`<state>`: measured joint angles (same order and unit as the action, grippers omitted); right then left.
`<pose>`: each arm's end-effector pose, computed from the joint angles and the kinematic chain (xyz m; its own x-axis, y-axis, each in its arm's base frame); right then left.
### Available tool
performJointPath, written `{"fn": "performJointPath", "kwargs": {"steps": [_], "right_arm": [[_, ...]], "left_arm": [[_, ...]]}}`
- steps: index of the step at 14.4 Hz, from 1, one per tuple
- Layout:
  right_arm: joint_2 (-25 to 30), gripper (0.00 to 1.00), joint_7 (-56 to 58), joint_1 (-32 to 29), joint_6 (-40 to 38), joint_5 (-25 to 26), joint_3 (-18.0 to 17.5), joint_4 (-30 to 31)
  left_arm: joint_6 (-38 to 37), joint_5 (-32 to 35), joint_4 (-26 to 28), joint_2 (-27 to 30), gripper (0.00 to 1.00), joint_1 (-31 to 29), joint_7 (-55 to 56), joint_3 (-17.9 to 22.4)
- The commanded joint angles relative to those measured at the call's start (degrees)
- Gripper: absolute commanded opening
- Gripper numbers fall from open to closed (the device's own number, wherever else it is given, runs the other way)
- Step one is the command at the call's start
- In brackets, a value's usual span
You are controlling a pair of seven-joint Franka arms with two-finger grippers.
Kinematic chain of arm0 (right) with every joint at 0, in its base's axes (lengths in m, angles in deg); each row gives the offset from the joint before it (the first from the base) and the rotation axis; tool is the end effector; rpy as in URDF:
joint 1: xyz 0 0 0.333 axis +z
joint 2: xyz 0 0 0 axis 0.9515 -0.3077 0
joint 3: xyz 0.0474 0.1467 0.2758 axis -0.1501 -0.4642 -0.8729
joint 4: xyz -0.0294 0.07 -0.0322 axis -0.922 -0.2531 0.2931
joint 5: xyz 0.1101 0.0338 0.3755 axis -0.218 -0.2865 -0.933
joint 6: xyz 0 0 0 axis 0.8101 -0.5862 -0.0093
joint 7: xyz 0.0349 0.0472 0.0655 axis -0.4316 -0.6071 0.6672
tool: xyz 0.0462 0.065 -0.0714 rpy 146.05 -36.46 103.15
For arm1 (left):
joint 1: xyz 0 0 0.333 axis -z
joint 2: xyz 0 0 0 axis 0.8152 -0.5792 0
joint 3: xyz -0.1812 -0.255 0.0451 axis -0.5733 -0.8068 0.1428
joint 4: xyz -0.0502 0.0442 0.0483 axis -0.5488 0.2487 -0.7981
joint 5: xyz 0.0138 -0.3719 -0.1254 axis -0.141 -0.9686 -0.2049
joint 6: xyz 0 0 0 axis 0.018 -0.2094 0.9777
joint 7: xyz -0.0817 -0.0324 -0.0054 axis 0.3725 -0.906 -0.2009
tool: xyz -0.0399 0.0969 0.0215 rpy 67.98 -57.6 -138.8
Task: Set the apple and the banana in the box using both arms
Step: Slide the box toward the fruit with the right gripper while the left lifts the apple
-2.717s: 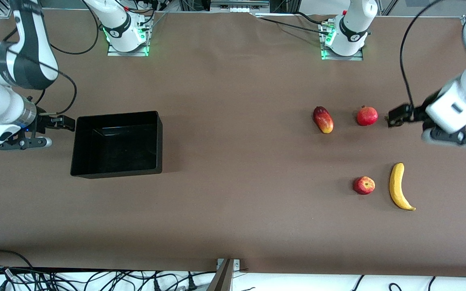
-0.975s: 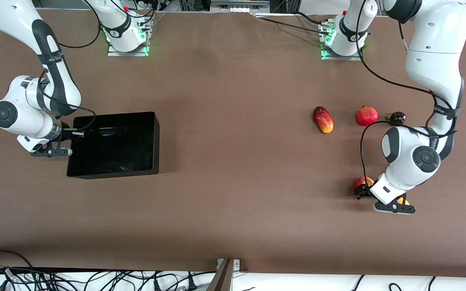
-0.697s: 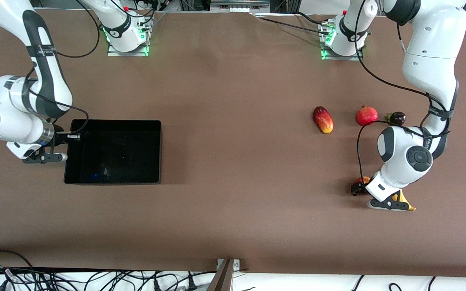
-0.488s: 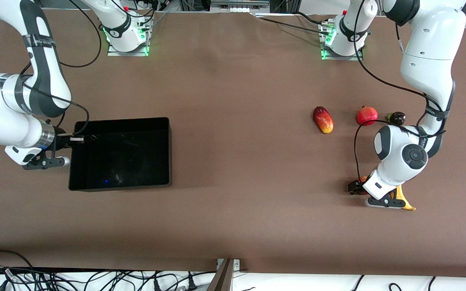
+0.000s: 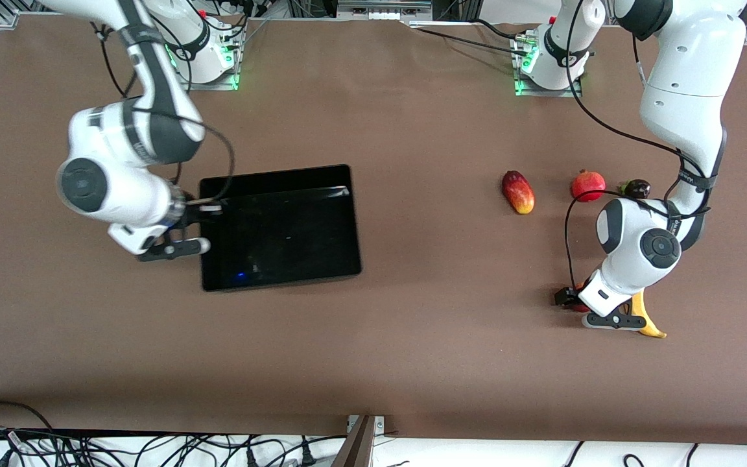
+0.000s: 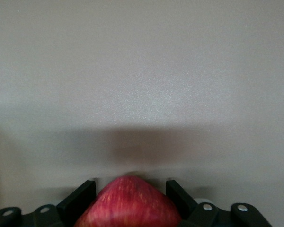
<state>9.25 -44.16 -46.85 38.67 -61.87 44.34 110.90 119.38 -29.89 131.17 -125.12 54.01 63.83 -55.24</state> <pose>0.5901 0.2082 0.3646 0.9677 0.1448 -0.2063 0.1335 -0.9887 -0.0678 0.6858 -0.0099 0.1676 0.9885 -0.0349 0.1473 -0.0337 -0.9994 -0.0103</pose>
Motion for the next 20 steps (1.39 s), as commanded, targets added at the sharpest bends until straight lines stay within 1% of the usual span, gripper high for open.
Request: {"fn": "performJointPath", "kwargs": {"steps": [1, 3, 6, 7, 9, 10, 11, 13, 15, 18, 19, 20], "right_arm": [[-1.66, 0.00, -4.26, 4.38, -1.12, -3.55, 0.67, -3.64], [-3.94, 0.00, -7.33, 7.72, -0.94, -6.10, 0.67, -5.76], [-9.65, 0.00, -14.88, 12.55, 1.77, -6.46, 0.67, -11.54], [-12.02, 0.00, -17.43, 14.31, 3.35, -6.46, 0.67, -13.74], [-16.07, 0.00, -21.22, 17.04, 6.69, -6.46, 0.67, -16.56], [-17.65, 0.00, -22.80, 18.27, 8.79, -6.37, 0.67, -17.36], [-19.06, 0.00, -23.86, 19.06, 10.90, -6.37, 0.67, -17.80], [-20.73, 0.00, -24.22, 20.30, 13.55, -6.37, 0.67, -18.16], [-21.79, 0.00, -24.22, 20.91, 14.70, -6.37, 0.67, -18.07], [-23.02, 0.00, -24.14, 21.18, 15.14, -6.28, 0.67, -18.07], [-23.38, 0.16, -24.14, 21.18, 15.14, -6.28, 0.67, -18.07], [-23.55, 0.30, -24.22, 21.18, 15.40, -6.28, 0.67, -18.07]], "left_arm": [[-3.53, 1.14, 2.16, 3.41, 0.00, 0.33, 0.37, 0.00], [-9.85, 1.05, 1.82, 7.18, 0.00, 0.85, 1.59, -0.09], [-24.08, 0.44, -0.02, 14.65, 0.00, 5.06, 8.61, -0.53], [-28.91, 0.26, -1.25, 16.41, 0.00, 7.08, 12.02, -0.53], [-36.05, 0.26, -3.10, 19.14, 0.00, 11.47, 20.19, -0.53], [-37.56, -0.18, -3.98, 19.67, 0.00, 13.32, 25.36, -0.62], [-37.92, -1.57, -4.51, 19.59, 0.00, 15.25, 30.11, -1.57], [-37.75, -4.47, -4.60, 19.16, 0.00, 18.15, 36.90, -2.11], [-37.22, -7.99, -4.60, 18.72, 0.00, 20.97, 38.94, -2.02], [-37.05, -8.53, -4.60, 17.31, 0.00, 23.00, 41.76, -2.11], [-37.05, -8.44, -4.60, 16.70, 0.00, 23.61, 42.46, -2.11], [-36.78, -8.44, -4.60, 15.91, 0.00, 24.49, 42.55, -2.11]]}}
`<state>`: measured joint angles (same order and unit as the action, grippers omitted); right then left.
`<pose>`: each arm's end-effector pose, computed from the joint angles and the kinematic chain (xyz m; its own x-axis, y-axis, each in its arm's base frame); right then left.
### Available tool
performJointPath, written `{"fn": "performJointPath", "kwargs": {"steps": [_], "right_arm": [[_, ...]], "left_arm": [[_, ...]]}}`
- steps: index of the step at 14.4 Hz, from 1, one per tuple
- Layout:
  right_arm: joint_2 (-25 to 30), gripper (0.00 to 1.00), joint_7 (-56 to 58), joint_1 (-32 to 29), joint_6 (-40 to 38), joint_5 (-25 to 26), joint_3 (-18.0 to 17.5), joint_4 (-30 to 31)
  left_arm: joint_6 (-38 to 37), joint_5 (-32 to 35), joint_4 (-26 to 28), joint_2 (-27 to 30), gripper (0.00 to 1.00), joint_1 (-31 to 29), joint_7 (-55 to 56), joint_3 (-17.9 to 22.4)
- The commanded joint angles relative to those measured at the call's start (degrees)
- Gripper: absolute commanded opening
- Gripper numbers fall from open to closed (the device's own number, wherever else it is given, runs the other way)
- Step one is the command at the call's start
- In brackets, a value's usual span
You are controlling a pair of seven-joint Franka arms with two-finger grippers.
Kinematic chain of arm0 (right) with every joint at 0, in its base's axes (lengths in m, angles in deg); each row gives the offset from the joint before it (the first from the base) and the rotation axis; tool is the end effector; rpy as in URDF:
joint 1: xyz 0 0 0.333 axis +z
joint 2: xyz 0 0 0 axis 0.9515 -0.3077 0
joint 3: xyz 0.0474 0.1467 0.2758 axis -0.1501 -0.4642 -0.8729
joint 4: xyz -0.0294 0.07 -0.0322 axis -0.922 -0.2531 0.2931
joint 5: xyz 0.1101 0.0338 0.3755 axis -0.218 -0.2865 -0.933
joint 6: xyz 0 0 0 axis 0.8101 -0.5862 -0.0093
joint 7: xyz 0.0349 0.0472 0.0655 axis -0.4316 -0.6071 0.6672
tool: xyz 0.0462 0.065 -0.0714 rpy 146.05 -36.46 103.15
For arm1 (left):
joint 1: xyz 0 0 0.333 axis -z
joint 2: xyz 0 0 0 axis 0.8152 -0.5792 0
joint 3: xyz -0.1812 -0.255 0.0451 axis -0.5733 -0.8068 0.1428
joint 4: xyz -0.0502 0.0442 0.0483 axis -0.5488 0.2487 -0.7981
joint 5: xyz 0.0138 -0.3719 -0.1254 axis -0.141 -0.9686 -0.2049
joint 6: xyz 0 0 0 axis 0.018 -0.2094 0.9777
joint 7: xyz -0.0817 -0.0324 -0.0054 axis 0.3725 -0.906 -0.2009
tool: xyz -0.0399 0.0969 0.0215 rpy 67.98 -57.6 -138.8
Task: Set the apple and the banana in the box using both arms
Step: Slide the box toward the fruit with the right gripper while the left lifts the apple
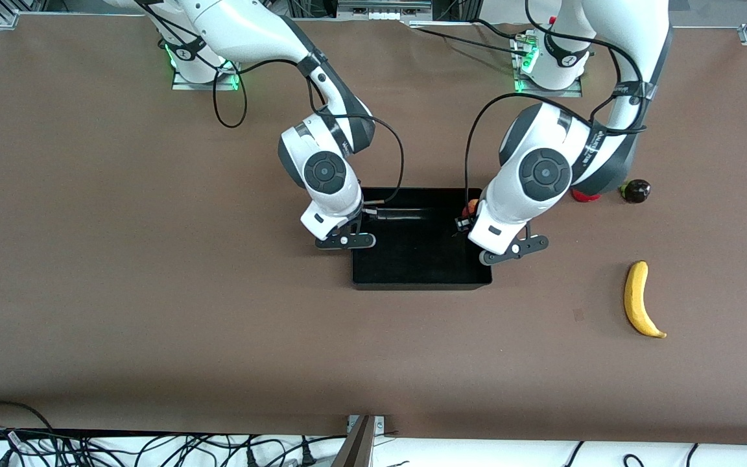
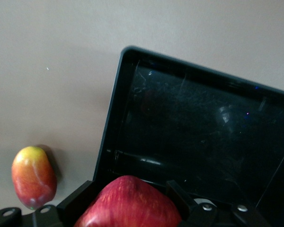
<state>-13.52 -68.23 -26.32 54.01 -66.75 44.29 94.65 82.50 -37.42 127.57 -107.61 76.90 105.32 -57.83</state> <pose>0.5462 0.4664 0.2430 0.9950 0.0388 -0.0920 0.0324 -0.9970 -0.0703 0.5910 -0.2935 0.3460 0.9367 0.3090 -0.1648 0.3117 -0.9501 -0.0095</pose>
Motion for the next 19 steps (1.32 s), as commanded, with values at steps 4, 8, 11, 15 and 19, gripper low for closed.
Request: {"fn": "performJointPath", "kwargs": {"steps": [4, 8, 11, 15, 19], "right_arm": [[-1.05, 1.00, -0.16, 0.73, 1.82, -1.41, 0.72, -1.82], [4.82, 1.00, 1.60, -1.63, -3.07, -1.06, 1.69, -1.82], [12.29, 1.00, 7.91, -7.94, -12.82, -1.49, 4.14, -1.82], [20.11, 1.00, 14.34, -16.65, -23.38, -1.58, 5.47, -1.73], [28.28, 1.00, 16.54, -18.08, -26.82, -1.14, 9.33, 1.86]], "left_arm": [[5.98, -0.83, -1.00, -5.46, 0.00, 5.29, 5.36, 0.40], [11.17, -0.57, -1.00, -8.89, 0.00, 6.53, 9.93, -1.71], [13.54, -0.13, -1.00, -10.56, 0.00, 7.41, 11.95, -2.49], [16.10, 0.05, -1.00, -12.06, 0.00, 8.90, 15.82, -3.47], [16.19, 3.63, -1.00, -13.11, 0.00, 9.00, 17.05, -5.31]]}}
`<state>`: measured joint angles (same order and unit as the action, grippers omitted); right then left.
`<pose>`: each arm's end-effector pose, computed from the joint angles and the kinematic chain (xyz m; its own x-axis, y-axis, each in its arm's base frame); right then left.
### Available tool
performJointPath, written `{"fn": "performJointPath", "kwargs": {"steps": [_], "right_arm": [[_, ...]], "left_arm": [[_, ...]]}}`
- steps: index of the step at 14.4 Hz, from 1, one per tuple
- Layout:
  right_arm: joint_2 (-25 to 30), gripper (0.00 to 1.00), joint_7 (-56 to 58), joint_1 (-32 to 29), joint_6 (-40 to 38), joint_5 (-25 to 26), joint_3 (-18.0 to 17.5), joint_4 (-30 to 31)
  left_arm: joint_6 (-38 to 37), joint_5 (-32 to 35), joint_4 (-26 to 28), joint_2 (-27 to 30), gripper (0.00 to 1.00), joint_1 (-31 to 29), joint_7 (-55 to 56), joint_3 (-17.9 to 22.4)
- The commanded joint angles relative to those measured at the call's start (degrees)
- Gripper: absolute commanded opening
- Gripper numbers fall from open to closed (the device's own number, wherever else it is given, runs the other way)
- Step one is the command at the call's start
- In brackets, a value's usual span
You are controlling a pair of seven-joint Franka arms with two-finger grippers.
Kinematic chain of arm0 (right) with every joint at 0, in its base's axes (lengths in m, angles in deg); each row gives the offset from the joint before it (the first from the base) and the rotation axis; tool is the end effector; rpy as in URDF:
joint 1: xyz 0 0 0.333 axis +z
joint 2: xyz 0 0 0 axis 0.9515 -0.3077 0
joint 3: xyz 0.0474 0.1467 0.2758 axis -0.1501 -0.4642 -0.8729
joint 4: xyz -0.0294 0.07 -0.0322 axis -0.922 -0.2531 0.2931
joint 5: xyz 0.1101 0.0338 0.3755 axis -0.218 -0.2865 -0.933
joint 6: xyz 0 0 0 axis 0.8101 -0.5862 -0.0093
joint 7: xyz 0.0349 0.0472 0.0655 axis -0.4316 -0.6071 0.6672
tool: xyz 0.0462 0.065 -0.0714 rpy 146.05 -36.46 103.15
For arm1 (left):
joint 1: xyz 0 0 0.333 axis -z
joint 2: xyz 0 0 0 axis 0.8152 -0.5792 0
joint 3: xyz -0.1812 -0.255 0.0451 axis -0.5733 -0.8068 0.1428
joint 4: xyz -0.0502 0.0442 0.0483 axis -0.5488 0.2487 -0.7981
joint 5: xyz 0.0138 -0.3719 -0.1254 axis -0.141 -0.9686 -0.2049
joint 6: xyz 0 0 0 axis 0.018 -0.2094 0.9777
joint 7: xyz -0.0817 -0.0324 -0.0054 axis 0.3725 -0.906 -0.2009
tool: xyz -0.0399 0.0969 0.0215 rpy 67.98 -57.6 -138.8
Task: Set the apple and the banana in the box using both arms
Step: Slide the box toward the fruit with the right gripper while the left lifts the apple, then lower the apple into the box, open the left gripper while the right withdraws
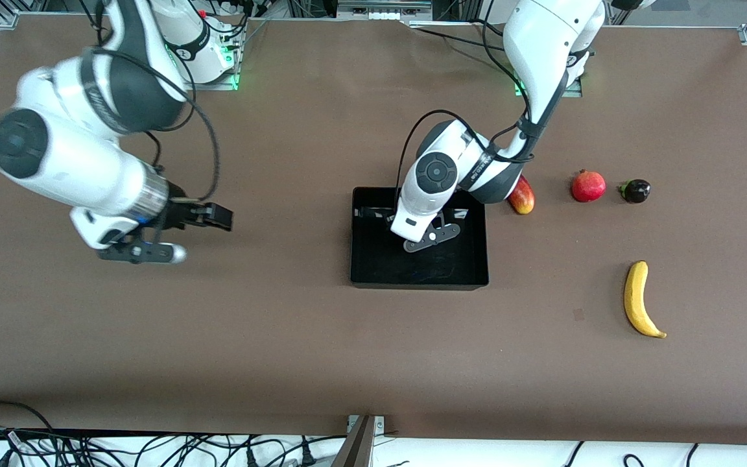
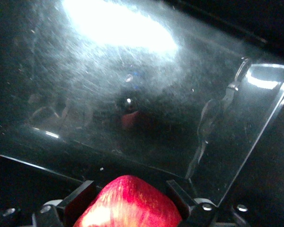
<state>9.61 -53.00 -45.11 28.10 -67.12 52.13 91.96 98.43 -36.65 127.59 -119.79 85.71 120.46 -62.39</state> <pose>0.6330 0.1817 0.5130 0.9940 -0.0771 -0.0770 -0.0873 -0.9865 -0.1383 0.5306 -0.4285 0.2279 0.9178 0.3654 -0.1552 0.3735 -0.9273 0.0259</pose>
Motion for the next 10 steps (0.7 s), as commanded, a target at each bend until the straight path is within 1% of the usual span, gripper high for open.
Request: {"fn": "performJointPath", "kwargs": {"steps": [1, 3, 5, 8, 9, 10], "right_arm": [[8.22, 1.00, 2.97, 0.71, -1.44, -0.42, 2.72, 7.26], [14.73, 1.00, 4.40, 0.80, -1.62, 0.37, 4.66, 13.33], [19.31, 1.00, 4.40, 0.71, -2.50, 5.27, 4.84, 16.60], [21.35, 1.00, 4.83, 0.63, -5.92, 7.66, 4.93, 16.26], [21.44, 1.00, 5.18, -0.51, -6.28, 8.28, 4.41, 16.17], [21.35, 1.00, 5.80, -3.56, -6.98, 8.37, 2.31, 16.08]], "left_arm": [[0.26, 4.10, -1.02, -1.46, 0.00, 0.19, 2.71, -1.28], [3.31, 5.78, -0.68, -2.08, 0.00, 0.10, 3.07, -2.51], [4.74, 7.01, -0.67, -3.31, 0.00, 0.10, 3.41, -3.13], [6.76, 7.28, -0.50, -4.19, 0.00, 0.19, 4.21, -3.31], [6.85, 7.28, -0.58, -4.80, 0.00, 0.19, 4.82, -3.31], [7.37, 7.80, -0.58, -5.07, 0.00, 0.19, 5.08, -3.31]]}}
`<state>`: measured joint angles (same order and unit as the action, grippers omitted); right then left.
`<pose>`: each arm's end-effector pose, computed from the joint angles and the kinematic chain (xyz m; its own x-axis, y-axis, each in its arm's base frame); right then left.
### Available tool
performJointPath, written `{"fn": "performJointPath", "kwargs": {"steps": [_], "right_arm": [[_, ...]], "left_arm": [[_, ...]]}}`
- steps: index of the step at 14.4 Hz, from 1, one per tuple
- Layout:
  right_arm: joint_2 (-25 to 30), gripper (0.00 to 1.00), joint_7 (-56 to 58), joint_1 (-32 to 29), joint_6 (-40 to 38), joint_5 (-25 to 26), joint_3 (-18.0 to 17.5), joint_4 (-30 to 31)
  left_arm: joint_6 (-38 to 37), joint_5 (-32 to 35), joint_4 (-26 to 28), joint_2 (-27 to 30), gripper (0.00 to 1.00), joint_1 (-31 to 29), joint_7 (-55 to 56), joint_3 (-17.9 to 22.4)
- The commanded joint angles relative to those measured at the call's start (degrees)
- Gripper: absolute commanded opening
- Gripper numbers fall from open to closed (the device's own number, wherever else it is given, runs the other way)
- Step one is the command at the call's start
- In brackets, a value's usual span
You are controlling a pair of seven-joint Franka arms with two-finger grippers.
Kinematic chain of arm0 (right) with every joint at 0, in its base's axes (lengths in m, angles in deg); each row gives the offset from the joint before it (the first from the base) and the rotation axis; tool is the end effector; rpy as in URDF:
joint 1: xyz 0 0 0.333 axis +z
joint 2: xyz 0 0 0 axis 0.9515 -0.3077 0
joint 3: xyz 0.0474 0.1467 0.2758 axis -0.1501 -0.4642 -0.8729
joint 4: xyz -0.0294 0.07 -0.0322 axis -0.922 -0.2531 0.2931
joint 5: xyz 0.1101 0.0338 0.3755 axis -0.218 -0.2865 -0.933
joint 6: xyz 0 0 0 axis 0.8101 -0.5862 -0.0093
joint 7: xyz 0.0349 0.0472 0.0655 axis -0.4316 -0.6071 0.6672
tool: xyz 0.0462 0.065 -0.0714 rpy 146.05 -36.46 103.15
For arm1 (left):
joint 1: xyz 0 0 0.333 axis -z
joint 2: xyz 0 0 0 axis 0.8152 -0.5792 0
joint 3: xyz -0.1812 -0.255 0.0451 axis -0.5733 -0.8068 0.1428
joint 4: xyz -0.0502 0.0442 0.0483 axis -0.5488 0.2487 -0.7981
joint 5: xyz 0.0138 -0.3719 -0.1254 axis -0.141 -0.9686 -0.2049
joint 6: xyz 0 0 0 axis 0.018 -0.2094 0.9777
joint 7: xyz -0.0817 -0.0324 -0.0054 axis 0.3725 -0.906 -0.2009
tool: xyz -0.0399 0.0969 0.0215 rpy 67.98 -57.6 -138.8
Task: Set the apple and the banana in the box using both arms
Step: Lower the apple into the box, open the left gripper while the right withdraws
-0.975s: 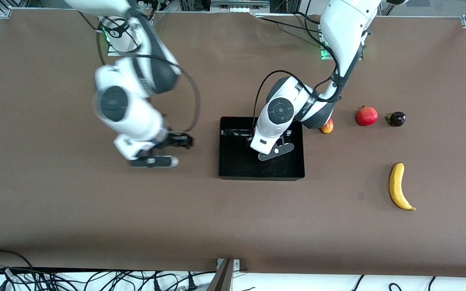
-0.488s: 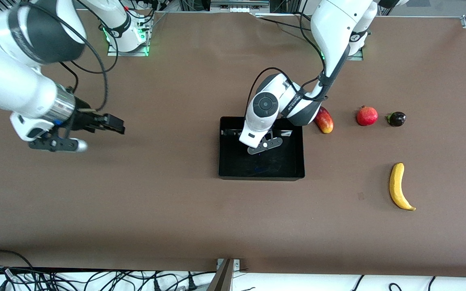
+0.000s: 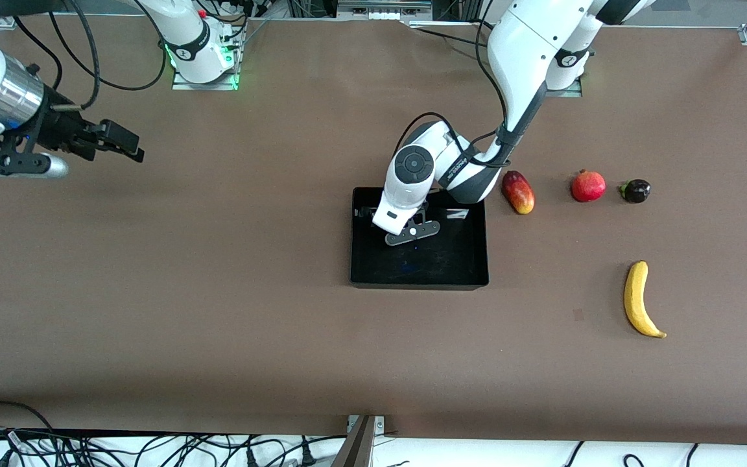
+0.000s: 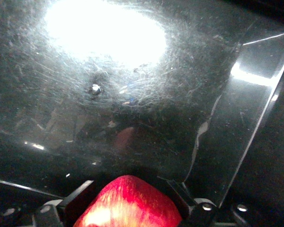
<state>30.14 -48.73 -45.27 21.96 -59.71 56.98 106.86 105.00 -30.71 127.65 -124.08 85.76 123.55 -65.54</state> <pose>0.5435 0.0753 0.5909 0.9940 -0.0739 -0.0802 -0.0823 -0.9907 -0.1080 0.5131 -0.4549 0.1900 0.9408 0.3224 -0.1046 0.3285 -0.9433 0.0477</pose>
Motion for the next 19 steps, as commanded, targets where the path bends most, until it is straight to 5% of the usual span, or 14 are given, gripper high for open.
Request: {"fn": "performJointPath", "kwargs": {"steps": [1, 2, 3, 4, 5, 7, 9, 11, 14, 19], "right_arm": [[0.82, 1.00, 2.75, -8.21, -0.93, 1.05, -6.91, 1.00], [0.82, 1.00, 3.71, -13.13, -0.93, 1.13, -11.39, 1.00], [0.90, 1.00, 4.33, -17.01, -0.93, 2.00, -15.53, 1.00], [0.82, 1.00, 4.95, -20.18, -0.93, 2.97, -18.35, 1.00], [0.73, 1.00, 5.91, -23.78, -0.93, 3.68, -21.51, 1.00], [0.55, 1.00, 8.02, -31.43, -0.58, 4.30, -28.81, 0.91], [0.47, 1.00, 8.64, -31.73, -0.49, 4.91, -29.19, 0.13], [0.29, 1.00, 8.65, -31.64, -0.32, 6.05, -29.37, -0.32], [0.29, 1.00, 8.39, -31.55, -0.41, 6.23, -29.46, -1.02], [0.02, 1.00, 8.29, -31.55, -0.93, 7.72, -29.28, -2.78]], "left_arm": [[1.85, 2.21, -0.29, -1.04, 0.00, 0.14, 2.60, -0.24], [2.56, 2.30, -0.38, -1.57, 0.00, 0.05, 2.70, -0.24], [2.56, 3.18, -0.38, -1.83, 0.36, 0.05, 2.70, -0.24], [2.56, 4.49, -0.38, -2.10, 0.85, 0.05, 2.70, -0.24], [2.56, 4.68, -0.38, -2.19, 1.00, 0.05, 2.79, -0.24], [2.13, 4.68, -0.64, -2.10, 1.00, 0.05, 2.87, -0.33], [0.03, 4.68, -1.08, -1.31, 1.00, -0.21, 3.57, -1.20], [-9.60, 4.50, -6.06, 0.18, 1.00, -1.87, 2.97, -1.56], [-22.63, 3.89, -12.93, 3.16, 1.00, -9.94, -1.85, -5.68], [-29.77, 4.85, -12.68, 7.48, 1.00, -31.28, -25.45, -11.48]]}}
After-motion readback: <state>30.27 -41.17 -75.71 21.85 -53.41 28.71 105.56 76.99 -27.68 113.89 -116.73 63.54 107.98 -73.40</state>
